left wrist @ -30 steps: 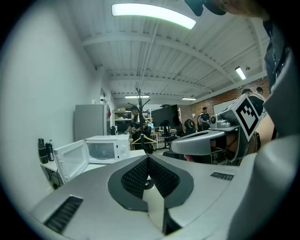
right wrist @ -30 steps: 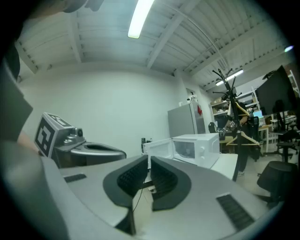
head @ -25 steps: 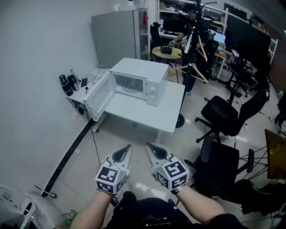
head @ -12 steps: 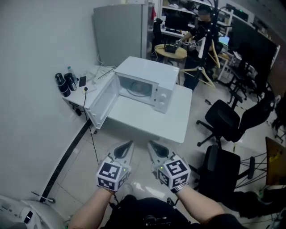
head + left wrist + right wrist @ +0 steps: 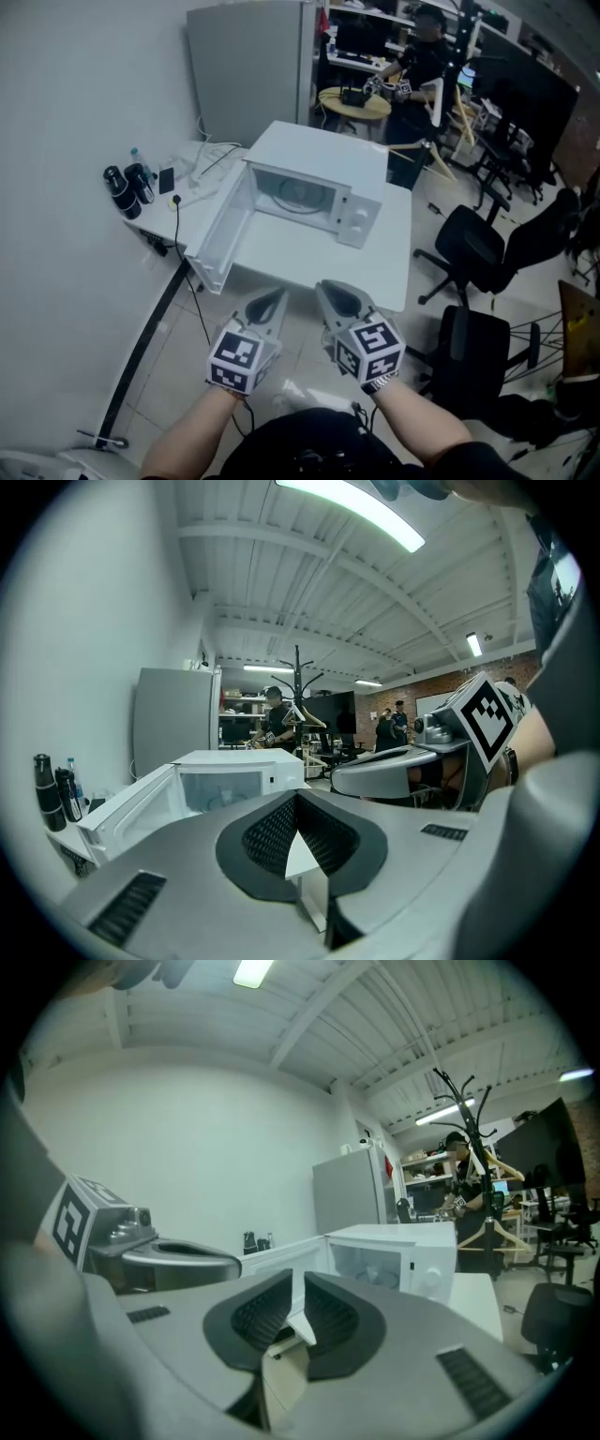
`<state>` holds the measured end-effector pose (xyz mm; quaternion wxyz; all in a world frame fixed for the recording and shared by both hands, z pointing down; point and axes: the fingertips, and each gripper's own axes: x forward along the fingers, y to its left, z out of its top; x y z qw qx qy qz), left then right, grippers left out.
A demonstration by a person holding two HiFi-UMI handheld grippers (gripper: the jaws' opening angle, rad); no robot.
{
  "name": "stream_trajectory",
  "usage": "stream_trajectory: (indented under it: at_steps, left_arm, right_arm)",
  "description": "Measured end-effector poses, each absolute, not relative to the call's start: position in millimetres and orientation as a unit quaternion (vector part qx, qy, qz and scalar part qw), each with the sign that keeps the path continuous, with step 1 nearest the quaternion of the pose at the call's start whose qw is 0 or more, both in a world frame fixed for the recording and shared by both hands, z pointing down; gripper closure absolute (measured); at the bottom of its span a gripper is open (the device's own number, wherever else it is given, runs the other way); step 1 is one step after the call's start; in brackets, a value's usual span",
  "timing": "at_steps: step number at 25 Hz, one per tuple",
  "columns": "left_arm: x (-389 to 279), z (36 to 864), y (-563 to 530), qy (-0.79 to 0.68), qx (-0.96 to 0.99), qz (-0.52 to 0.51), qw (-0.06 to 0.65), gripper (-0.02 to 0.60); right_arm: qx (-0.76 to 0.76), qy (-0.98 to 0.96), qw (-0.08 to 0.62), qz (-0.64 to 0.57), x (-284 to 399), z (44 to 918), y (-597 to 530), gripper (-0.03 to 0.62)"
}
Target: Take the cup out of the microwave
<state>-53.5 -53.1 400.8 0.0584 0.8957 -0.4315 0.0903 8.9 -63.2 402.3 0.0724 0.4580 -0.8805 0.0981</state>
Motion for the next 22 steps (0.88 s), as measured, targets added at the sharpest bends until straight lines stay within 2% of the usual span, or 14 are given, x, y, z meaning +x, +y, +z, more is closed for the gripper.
stream_trajectory:
  at_steps: [4,22]
  left_arm:
    - [-64,400,-73,-0.427,0.898,0.092,0.058,0.586]
    - [-72,429,-173,-0.425,0.894,0.119,0.08,0.586]
  right_arm:
    - [0.467,-0.876,0.073,0.097,-1,402,-83,0.533]
    - [0.49,-0.859,0.072,0.13,-11,440,-199,0.42]
